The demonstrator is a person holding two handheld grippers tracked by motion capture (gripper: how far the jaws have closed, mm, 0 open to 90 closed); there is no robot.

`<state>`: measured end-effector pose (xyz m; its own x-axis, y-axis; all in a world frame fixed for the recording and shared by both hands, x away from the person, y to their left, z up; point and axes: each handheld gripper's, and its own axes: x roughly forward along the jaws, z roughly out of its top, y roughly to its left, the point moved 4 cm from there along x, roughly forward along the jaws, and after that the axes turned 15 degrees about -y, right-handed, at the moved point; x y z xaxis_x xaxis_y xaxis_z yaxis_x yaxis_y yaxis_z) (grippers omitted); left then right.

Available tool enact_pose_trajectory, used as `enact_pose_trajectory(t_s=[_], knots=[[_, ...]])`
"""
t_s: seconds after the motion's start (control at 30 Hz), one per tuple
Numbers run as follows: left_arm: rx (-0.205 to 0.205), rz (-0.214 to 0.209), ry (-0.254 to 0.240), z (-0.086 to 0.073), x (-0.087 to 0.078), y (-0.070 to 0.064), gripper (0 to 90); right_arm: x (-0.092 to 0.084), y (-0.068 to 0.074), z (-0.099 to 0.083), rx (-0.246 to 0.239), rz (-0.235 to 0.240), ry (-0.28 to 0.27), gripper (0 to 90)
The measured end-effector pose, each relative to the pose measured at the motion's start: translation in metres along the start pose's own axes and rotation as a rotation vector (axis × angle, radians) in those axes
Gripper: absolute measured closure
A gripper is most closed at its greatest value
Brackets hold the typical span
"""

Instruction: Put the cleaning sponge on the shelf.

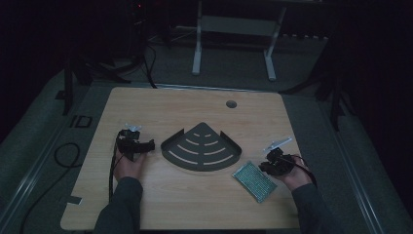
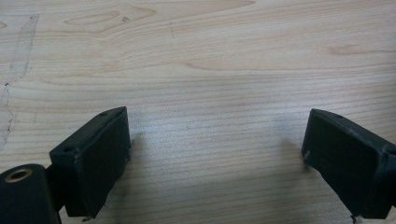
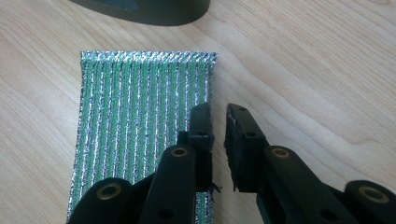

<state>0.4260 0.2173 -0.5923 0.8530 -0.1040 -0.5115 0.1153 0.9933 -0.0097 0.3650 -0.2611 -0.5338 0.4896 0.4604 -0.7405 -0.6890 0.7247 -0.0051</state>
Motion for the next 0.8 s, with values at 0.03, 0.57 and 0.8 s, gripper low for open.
enact_pose_trajectory(t_s=[0.03,0.57,0.8], knots=[[0.000,0.000,0.000,0.0000,0.0000,0.0000,8.2,0.0002,-0.0001,0.0007,0.004,0.005,0.007,79.3],[0.000,0.000,0.000,0.0000,0.0000,0.0000,8.2,0.0038,-0.0059,0.0056,0.041,0.052,0.096,76.2],[-0.001,0.001,0.000,0.0001,0.0001,-0.0001,8.2,0.0066,-0.0063,0.0059,0.042,0.083,0.119,76.2]])
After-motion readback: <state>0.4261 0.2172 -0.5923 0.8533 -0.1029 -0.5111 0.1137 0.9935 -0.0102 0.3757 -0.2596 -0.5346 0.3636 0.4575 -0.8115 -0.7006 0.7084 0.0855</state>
